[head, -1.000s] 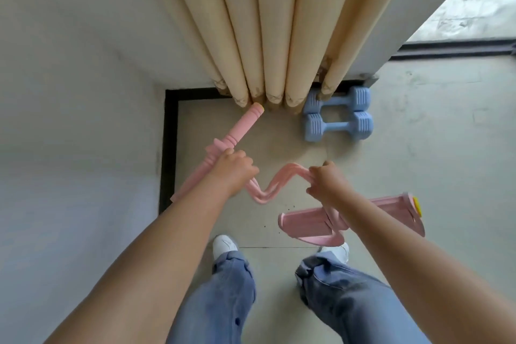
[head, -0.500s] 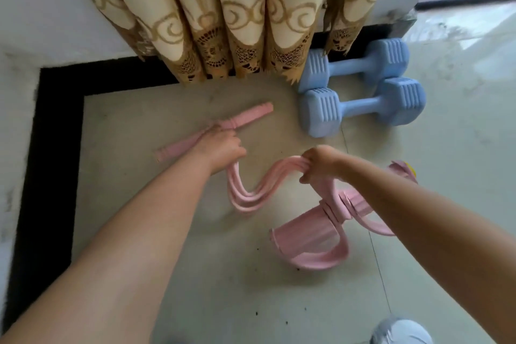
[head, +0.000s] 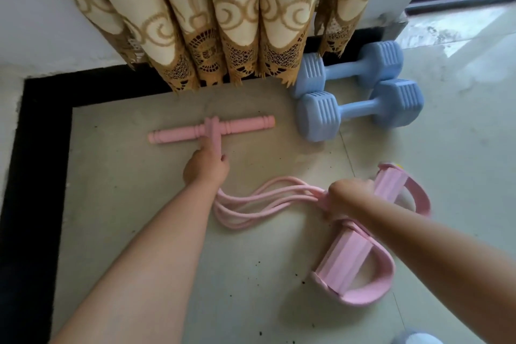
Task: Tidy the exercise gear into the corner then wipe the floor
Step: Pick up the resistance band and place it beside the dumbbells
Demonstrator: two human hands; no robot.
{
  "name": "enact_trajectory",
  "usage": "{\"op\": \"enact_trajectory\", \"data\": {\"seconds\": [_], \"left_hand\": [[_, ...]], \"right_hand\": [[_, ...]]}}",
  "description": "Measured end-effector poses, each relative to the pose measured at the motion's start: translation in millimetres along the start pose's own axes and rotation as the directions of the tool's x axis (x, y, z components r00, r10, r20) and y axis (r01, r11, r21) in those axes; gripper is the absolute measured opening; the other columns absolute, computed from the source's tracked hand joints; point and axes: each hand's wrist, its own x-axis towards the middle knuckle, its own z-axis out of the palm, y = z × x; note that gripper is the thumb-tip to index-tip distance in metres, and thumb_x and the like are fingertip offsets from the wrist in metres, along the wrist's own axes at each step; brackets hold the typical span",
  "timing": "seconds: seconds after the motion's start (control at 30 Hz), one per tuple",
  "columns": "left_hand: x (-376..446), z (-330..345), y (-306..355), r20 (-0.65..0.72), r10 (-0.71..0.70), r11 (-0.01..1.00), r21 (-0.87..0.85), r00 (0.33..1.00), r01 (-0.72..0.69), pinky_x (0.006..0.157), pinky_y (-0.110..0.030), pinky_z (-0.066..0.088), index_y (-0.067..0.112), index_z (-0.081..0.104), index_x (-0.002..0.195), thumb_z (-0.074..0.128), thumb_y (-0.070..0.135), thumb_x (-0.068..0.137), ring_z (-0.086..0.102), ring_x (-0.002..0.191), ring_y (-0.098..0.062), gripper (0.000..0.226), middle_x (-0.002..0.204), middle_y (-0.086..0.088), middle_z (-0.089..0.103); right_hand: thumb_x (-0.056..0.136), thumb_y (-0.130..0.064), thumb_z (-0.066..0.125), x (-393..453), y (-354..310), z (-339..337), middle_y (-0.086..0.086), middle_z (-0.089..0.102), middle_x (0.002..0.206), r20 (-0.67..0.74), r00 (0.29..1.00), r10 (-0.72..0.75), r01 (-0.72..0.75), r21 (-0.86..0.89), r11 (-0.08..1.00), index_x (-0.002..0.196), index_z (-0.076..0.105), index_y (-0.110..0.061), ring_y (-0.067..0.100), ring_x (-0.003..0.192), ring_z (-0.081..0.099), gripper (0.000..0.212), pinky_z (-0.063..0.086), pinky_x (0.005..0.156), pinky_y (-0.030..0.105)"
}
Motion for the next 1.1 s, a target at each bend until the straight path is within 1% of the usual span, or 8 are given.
{"op": "enact_trajectory", "data": {"seconds": [0.1, 0.3, 0.53, 0.67, 0.73, 0.93, 1.03, 1.1], "left_hand": [[3.5, 11.0, 0.2, 0.008, -0.122, 0.988, -0.093, 0.992, 0.122, 0.094, -0.041, 0.045, 0.005, 0.026, 0.141, 0.046, 0.007, 0.095, 0.054, 0.119, -0.039, 0.05, 0.133, -0.024, 0.051], [22.9, 4.8, 19.1, -0.11, -0.083, 0.956, -0.29, 0.991, 0.048, 0.086, -0.04, 0.047, 0.003, 0.039, 0.126, 0.043, 0.011, 0.096, 0.057, 0.111, -0.038, 0.031, 0.122, -0.022, 0.057], [43.1, 4.4, 45.7, -0.073, 0.106, 0.948, -0.294, 0.992, -0.123, 0.095, -0.034, 0.042, 0.003, 0.041, 0.132, 0.045, -0.008, 0.087, 0.051, 0.12, -0.033, 0.047, 0.131, -0.019, 0.051], [46.8, 3.6, 37.4, 0.03, 0.136, 0.965, -0.228, 0.99, -0.126, 0.092, -0.035, 0.044, 0.011, 0.033, 0.141, 0.043, -0.005, 0.088, 0.052, 0.118, -0.036, 0.056, 0.132, -0.02, 0.051], [48.0, -0.7, 34.1, 0.055, 0.133, 0.963, -0.244, 0.99, -0.115, 0.095, -0.035, 0.043, 0.016, 0.03, 0.145, 0.041, -0.003, 0.09, 0.051, 0.121, -0.035, 0.059, 0.137, -0.017, 0.048], [52.1, -5.8, 21.5, 0.077, 0.057, 0.951, -0.309, 0.995, -0.031, 0.094, -0.031, 0.04, 0.016, 0.039, 0.141, 0.041, 0.012, 0.097, 0.05, 0.122, -0.031, 0.044, 0.139, -0.013, 0.048], [52.0, -6.4, 13.0, 0.118, 0.089, 0.907, -0.421, 0.989, -0.031, 0.084, -0.026, 0.036, 0.016, 0.045, 0.137, 0.041, 0.014, 0.097, 0.051, 0.107, -0.025, 0.04, 0.136, -0.014, 0.051], [50.7, -6.9, 9.7, 0.153, 0.096, 0.874, -0.487, 0.983, -0.01, 0.095, -0.027, 0.038, 0.02, 0.04, 0.142, 0.042, 0.015, 0.097, 0.05, 0.118, -0.025, 0.045, 0.143, -0.01, 0.046]], "right_hand": [[0.091, -0.034, 0.048, -9.5, -1.8, 9.2, 0.001, 0.063, 0.122, -0.103, 0.994, -0.048, 0.048, 0.004, 0.999, 0.117, 0.06, -0.023, 0.022, 0.118, 0.055, 0.031, 0.035, 0.097, 0.03], [0.093, -0.032, 0.037, -13.1, 3.5, 6.6, 0.001, 0.066, 0.097, -0.276, 0.959, -0.066, 0.09, 0.076, 0.993, 0.099, 0.057, -0.027, 0.024, 0.094, 0.059, 0.022, 0.029, 0.081, 0.032], [0.092, -0.025, 0.043, -10.0, -1.3, -1.9, -0.002, 0.053, 0.074, -0.189, 0.98, -0.057, 0.095, 0.201, 0.975, 0.094, 0.053, -0.022, 0.023, 0.08, 0.049, 0.011, 0.031, 0.076, 0.03], [0.094, -0.031, 0.043, -14.2, -4.1, -4.8, 0.007, 0.065, 0.099, -0.129, 0.985, -0.111, 0.144, 0.292, 0.946, 0.109, 0.06, -0.014, 0.025, 0.085, 0.054, 0.028, 0.037, 0.07, 0.025], [0.093, -0.037, 0.046, -15.5, -5.0, -6.4, 0.009, 0.061, 0.095, -0.112, 0.987, -0.112, 0.147, 0.376, 0.915, 0.111, 0.061, -0.011, 0.025, 0.085, 0.053, 0.034, 0.036, 0.068, 0.025], [0.094, -0.033, 0.045, -10.6, -31.5, -22.3, 0.009, 0.065, 0.102, -0.283, 0.959, -0.03, 0.162, 0.454, 0.876, 0.113, 0.057, -0.014, 0.028, 0.105, 0.061, 0.029, 0.039, 0.073, 0.027], [0.093, -0.036, 0.049, -4.0, -44.5, -31.4, 0.011, 0.065, 0.116, -0.305, 0.949, 0.084, 0.126, 0.609, 0.783, 0.112, 0.058, -0.011, 0.029, 0.111, 0.059, 0.033, 0.044, 0.085, 0.03], [0.092, -0.037, 0.052, -0.4, -52.5, -39.2, 0.013, 0.063, 0.121, -0.311, 0.938, 0.156, 0.122, 0.713, 0.691, 0.115, 0.055, -0.008, 0.031, 0.114, 0.058, 0.037, 0.045, 0.09, 0.033]]}}
